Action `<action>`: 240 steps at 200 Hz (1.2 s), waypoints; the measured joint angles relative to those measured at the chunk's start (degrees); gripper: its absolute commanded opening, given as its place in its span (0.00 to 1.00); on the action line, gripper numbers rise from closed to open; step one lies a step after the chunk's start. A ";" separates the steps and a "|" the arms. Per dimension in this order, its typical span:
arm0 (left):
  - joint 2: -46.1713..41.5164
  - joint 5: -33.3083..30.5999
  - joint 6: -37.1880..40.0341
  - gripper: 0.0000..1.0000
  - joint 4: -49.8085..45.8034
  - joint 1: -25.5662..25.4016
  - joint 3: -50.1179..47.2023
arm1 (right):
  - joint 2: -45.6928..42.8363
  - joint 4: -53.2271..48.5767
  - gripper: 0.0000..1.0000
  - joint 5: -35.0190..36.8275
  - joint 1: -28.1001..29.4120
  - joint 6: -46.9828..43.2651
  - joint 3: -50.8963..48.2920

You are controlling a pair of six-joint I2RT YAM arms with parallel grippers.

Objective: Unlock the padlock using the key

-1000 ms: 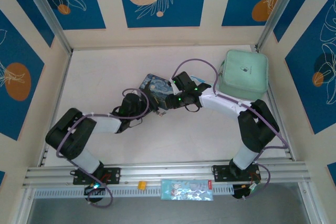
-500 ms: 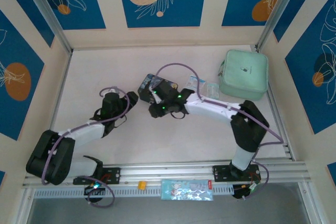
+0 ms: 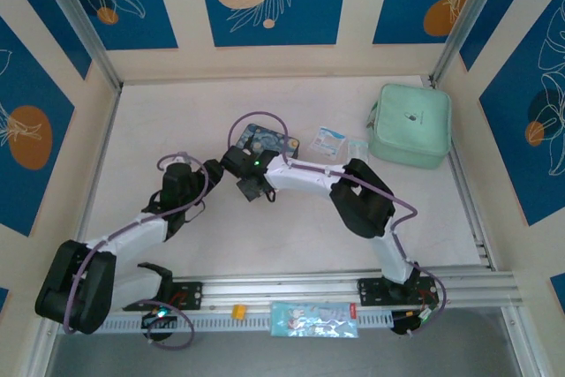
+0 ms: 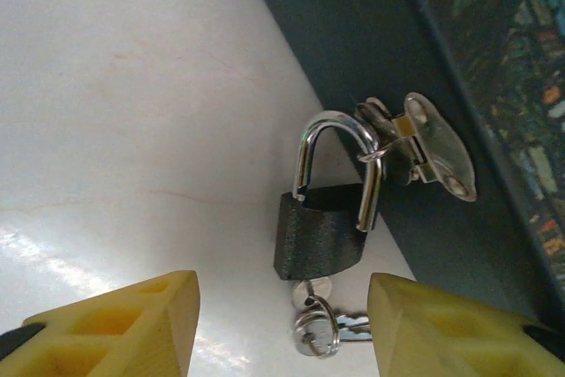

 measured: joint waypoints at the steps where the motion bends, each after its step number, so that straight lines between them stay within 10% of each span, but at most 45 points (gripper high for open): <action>1: 0.00 0.00 0.00 0.67 0.00 0.00 0.00 | 0.09 -0.04 0.52 0.20 0.00 -0.02 0.07; 111: 2.19 0.09 -0.15 0.67 0.52 0.04 0.00 | 3.76 2.93 0.47 7.69 0.20 -1.95 -0.02; 240: 2.27 0.15 -0.59 0.67 1.01 0.04 0.00 | -2.51 22.91 0.14 5.51 -1.73 -10.10 -15.78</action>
